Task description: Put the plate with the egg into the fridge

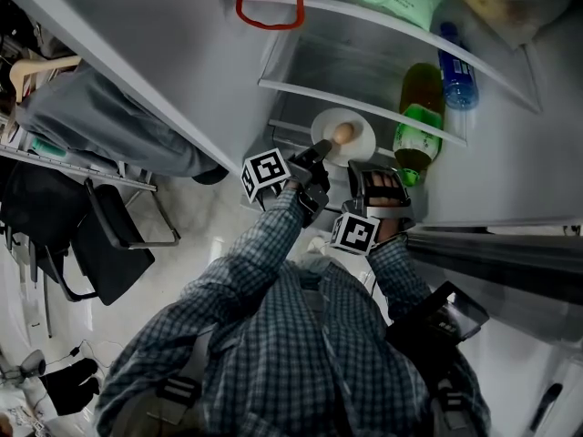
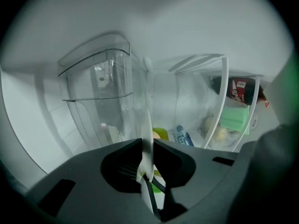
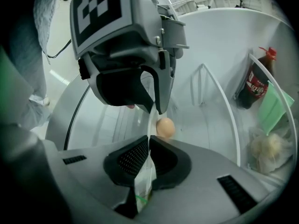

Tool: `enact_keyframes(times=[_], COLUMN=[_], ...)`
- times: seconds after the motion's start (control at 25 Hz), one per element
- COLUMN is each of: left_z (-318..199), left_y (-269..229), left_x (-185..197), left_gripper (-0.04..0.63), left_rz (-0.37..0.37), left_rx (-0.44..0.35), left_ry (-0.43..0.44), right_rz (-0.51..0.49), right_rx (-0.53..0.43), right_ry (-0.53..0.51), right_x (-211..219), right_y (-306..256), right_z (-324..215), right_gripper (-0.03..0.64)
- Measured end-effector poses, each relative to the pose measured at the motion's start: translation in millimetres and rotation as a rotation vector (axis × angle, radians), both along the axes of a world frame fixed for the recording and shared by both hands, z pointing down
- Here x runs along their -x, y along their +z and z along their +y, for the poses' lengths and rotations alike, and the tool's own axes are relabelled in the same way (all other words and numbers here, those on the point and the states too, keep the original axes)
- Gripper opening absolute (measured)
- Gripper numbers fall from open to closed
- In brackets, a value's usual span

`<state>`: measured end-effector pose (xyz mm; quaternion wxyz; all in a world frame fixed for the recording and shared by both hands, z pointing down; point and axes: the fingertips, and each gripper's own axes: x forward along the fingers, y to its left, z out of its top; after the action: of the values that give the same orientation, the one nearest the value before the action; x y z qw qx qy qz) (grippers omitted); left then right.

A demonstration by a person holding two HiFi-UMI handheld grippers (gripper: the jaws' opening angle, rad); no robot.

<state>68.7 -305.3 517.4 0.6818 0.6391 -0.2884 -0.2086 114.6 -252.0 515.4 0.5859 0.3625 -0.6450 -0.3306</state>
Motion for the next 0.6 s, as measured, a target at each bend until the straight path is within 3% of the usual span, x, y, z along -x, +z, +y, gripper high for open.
enact_keyframes(times=[0.16, 0.28, 0.6], left_z=[2, 9, 24], left_y=[-2, -7, -8], left_x=[-2, -10, -11], left_gripper=[0.044, 0.088, 0.092], left_rz=[0.003, 0.023, 0.041], left_rx=[-0.013, -0.028, -0.018], left_ry=[0.022, 0.068, 0.088], right_rz=[-0.004, -0.019, -0.035], right_rx=[0.002, 0.004, 0.009], right_ry=[0.005, 0.020, 0.036], right_x=[-2, -4, -10], right_y=[0, -2, -2], right_z=[0, -2, -11], right_gripper=[0.021, 0.021, 0.020])
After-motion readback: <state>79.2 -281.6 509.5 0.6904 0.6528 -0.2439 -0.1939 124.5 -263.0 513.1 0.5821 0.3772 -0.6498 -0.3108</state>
